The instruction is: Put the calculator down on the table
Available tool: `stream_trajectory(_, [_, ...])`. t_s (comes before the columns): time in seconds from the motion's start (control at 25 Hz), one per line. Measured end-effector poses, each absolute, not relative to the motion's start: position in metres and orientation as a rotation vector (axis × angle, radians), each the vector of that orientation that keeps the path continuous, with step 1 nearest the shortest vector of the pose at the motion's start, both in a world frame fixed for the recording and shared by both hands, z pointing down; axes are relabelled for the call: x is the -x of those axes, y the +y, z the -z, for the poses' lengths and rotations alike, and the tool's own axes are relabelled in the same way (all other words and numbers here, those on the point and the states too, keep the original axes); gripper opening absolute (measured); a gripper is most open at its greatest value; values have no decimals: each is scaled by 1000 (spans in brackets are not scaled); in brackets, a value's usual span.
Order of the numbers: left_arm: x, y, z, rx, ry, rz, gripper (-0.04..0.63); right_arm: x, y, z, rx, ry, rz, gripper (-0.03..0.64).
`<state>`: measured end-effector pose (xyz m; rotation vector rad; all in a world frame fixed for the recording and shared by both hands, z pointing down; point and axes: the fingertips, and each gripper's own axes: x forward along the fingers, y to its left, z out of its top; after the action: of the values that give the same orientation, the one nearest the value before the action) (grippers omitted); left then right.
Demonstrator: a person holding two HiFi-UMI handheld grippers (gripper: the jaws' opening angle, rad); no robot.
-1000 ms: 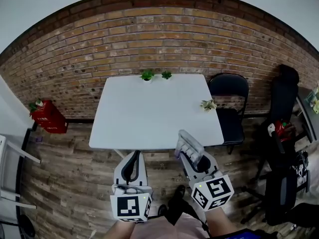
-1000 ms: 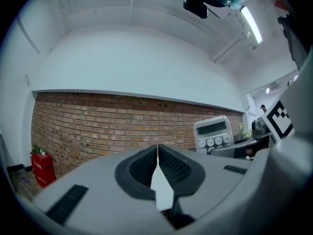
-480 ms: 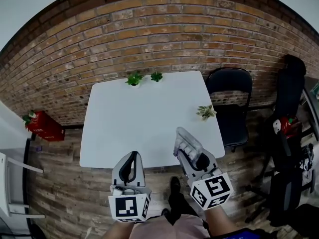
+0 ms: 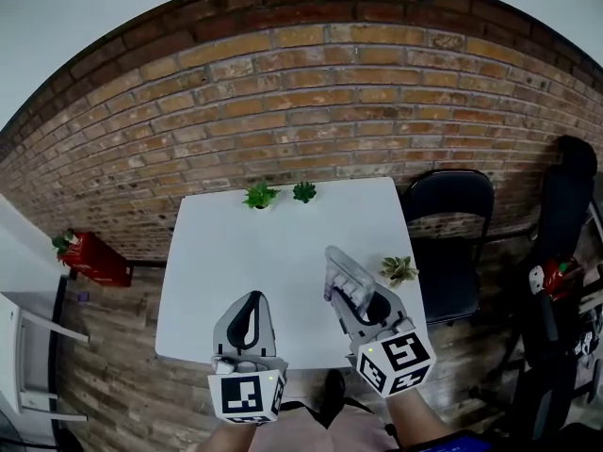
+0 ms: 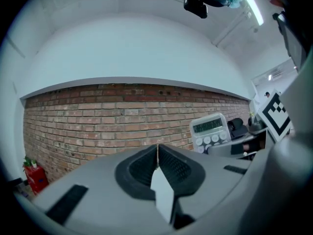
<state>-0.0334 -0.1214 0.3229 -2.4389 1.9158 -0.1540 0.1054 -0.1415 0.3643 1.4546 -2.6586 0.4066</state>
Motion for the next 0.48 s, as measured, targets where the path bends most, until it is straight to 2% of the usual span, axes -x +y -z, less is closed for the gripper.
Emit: stream_trajectory(0.48, [72, -176, -306, 2359, 1979, 78, 18, -68, -205, -342, -1376, -2699, -313, 137])
